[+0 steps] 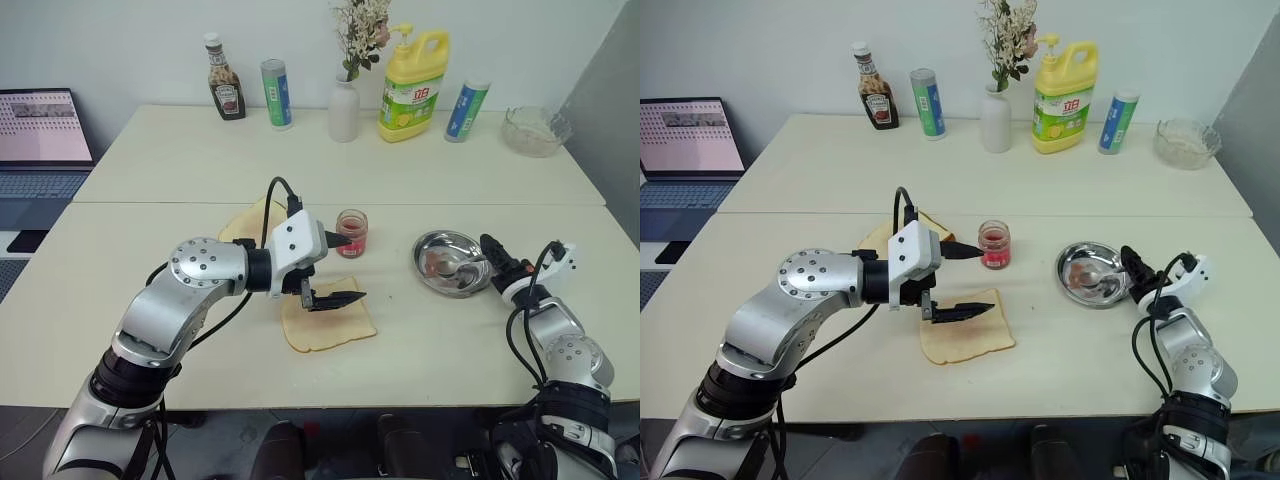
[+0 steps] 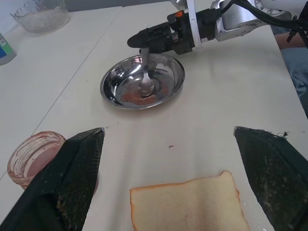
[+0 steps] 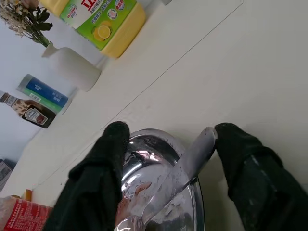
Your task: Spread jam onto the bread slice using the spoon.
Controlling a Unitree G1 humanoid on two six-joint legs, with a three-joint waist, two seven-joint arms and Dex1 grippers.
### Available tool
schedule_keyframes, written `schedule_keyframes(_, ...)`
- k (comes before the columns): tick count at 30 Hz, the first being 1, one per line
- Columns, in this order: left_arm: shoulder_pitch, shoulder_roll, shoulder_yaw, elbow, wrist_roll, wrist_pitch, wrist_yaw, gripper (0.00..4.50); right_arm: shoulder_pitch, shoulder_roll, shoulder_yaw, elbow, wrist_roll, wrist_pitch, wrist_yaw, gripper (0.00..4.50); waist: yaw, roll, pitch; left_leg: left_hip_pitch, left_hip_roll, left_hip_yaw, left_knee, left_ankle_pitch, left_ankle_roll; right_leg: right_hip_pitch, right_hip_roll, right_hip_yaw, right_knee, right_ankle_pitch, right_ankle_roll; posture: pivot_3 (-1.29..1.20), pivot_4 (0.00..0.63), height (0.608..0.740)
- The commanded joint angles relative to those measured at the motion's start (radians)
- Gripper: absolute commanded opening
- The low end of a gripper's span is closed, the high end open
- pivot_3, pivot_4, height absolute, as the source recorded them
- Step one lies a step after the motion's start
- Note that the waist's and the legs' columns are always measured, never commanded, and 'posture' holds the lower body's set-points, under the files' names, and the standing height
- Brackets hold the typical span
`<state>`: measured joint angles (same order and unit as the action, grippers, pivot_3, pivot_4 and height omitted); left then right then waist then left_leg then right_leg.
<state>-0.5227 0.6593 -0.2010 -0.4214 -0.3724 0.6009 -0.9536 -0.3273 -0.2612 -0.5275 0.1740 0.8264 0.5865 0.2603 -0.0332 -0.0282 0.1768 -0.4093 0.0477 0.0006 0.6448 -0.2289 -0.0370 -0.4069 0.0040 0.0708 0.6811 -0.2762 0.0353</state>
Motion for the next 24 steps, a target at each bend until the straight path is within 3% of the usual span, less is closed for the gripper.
schedule_keyframes(1,-0.004,0.004,0.001,-0.024,0.003,-0.017,-0.003,4.5,0.005,-0.015,-0.017,-0.042,0.023,0.001,0.01,1.56,0.0,0.0,0.0,0.0,0.0,0.0,0.0,0.0,0.0,0.0,0.0,0.0,0.0,0.0,0.0,0.0,0.15,0.74)
schedule_keyframes(5,-0.004,0.004,0.001,-0.024,0.004,-0.018,-0.003,4.5,0.014,-0.019,-0.027,-0.053,0.034,0.0,0.01,0.11,-0.001,0.0,0.0,0.0,0.0,0.0,0.0,0.0,0.0,0.0,0.0,0.0,0.0,0.0,0.0,0.0,0.15,0.74)
schedule_keyframes(16,-0.008,0.003,0.001,-0.021,0.005,-0.019,-0.003,4.5,0.014,-0.065,-0.055,-0.077,0.068,0.006,0.011,0.05,0.0,0.0,-0.001,0.001,0.0,0.0,0.0,0.0,0.0,0.001,0.0,0.0,0.0,-0.001,0.002,0.0,0.15,0.74)
schedule_keyframes(24,0.012,0.015,0.046,0.005,0.024,-0.029,0.035,4.5,-0.034,-0.097,-0.024,-0.273,0.113,0.059,-0.022,0.05,-0.002,0.001,0.0,0.001,0.0,0.0,0.0,0.0,0.0,0.001,0.0,0.0,0.0,-0.001,0.003,0.0,0.15,0.74)
